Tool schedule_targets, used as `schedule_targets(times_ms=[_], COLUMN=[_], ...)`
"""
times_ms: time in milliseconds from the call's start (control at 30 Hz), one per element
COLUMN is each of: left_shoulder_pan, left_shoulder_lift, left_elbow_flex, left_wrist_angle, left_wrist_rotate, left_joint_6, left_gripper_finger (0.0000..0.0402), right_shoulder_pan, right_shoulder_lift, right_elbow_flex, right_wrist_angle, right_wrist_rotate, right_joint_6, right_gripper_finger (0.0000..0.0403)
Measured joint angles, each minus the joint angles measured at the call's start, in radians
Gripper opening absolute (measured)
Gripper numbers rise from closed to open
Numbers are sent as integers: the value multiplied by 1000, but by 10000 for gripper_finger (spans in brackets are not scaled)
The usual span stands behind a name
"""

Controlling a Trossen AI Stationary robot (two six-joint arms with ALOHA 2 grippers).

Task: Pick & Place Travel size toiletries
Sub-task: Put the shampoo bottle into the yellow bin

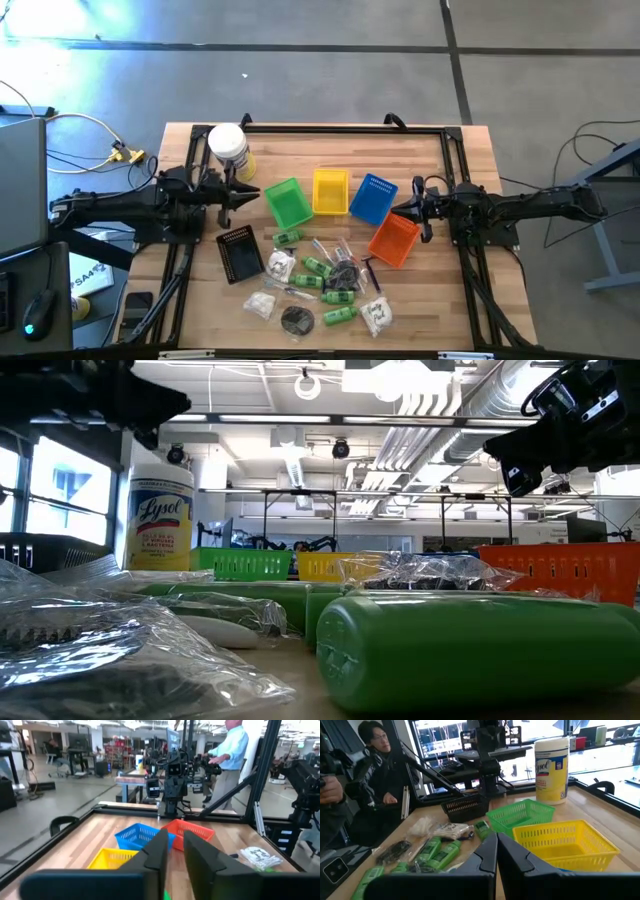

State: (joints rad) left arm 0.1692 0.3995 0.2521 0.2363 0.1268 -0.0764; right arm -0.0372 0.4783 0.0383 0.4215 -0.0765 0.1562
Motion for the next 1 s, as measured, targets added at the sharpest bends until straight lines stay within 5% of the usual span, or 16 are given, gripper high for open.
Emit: schedule_targets(times_ms=[267, 633, 1000], left_shoulder_pan=[-67, -318, -484], left_shoulder_lift=[328, 796, 1098], left_elbow_flex=[186, 519, 783], left_wrist_angle=[-34, -241, -451], left_wrist_rotate=[80, -56, -144], left_joint_6=[-25, 53, -94], left_gripper_finger=[147, 152, 152], right_shoulder_pan=[0, 0, 0], right_shoulder_lift=[1, 1, 1], right_elbow_flex=[0, 0, 0], right_wrist_angle=[12, 10, -2], right_wrist_rotate=[26, 46, 78], right_joint_6=[-2, -3, -3], right_gripper_finger=[2, 2, 2])
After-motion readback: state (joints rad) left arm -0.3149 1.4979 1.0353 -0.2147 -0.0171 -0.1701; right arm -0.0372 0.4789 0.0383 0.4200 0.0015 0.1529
